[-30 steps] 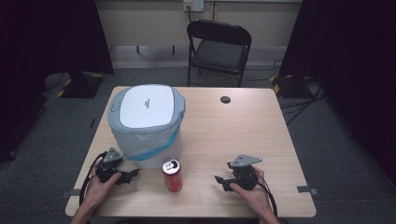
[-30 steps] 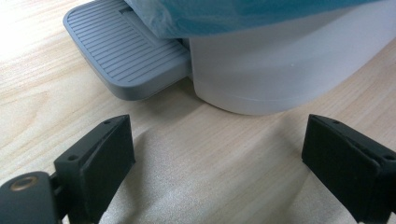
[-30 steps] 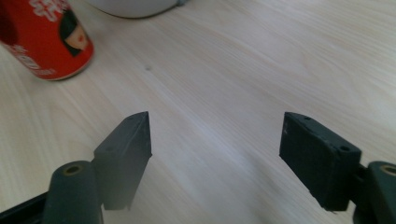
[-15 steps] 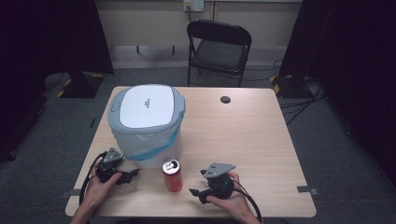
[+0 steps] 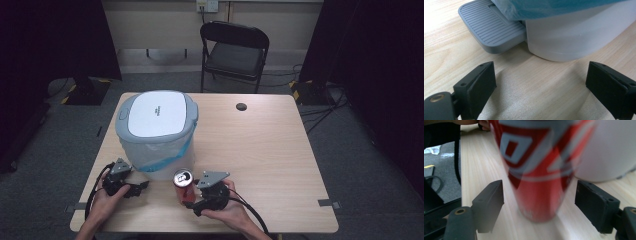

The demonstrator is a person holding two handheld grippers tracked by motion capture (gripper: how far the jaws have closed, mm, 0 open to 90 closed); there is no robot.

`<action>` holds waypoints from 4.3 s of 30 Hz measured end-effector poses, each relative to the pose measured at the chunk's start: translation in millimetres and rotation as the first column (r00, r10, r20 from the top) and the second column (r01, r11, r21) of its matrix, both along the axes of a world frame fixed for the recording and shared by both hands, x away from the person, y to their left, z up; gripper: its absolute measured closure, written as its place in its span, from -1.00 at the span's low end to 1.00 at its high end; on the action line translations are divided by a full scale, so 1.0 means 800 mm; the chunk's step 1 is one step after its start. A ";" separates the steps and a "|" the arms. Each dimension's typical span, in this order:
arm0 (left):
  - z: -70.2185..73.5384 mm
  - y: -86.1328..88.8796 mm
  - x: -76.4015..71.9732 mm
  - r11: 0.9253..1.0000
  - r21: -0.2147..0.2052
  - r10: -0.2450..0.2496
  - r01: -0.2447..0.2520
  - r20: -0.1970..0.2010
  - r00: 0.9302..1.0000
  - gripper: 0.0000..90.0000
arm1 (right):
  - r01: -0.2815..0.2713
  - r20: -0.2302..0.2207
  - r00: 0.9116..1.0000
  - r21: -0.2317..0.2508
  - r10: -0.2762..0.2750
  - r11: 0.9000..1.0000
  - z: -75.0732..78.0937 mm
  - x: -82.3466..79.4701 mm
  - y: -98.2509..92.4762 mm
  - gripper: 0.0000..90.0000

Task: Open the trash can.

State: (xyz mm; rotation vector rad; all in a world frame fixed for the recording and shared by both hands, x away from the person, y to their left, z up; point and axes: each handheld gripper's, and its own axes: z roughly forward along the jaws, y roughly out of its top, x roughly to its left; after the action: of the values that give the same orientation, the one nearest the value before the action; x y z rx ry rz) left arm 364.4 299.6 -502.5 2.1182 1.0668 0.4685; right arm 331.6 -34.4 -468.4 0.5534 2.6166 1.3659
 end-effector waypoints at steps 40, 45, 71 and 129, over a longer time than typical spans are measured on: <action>0.000 0.000 0.000 1.000 0.000 0.000 0.000 0.000 1.000 -0.81 | 0.502 0.035 0.864 -0.017 -0.502 0.864 0.015 0.032 -0.213 -0.25; 0.000 0.000 0.000 1.000 -0.004 0.000 0.000 -0.002 1.000 -0.81 | 0.580 0.053 0.815 -0.041 -0.578 0.814 0.007 0.047 -0.244 -0.25; 0.000 0.001 0.000 1.000 -0.006 0.003 -0.003 0.000 1.000 -0.78 | 0.674 0.004 0.738 -0.065 -0.675 0.736 -0.005 0.037 -0.278 -0.56; 0.023 -0.074 -0.013 0.968 -0.114 -0.217 0.222 0.050 0.975 -0.43 | 0.396 -0.033 0.918 0.032 -0.395 0.918 0.016 0.070 -0.095 -0.32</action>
State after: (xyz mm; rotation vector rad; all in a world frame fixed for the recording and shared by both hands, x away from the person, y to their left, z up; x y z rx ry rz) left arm 353.9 240.5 -483.7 2.0828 0.8066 0.3270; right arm 387.4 -110.4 -455.6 1.0449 2.3235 1.2802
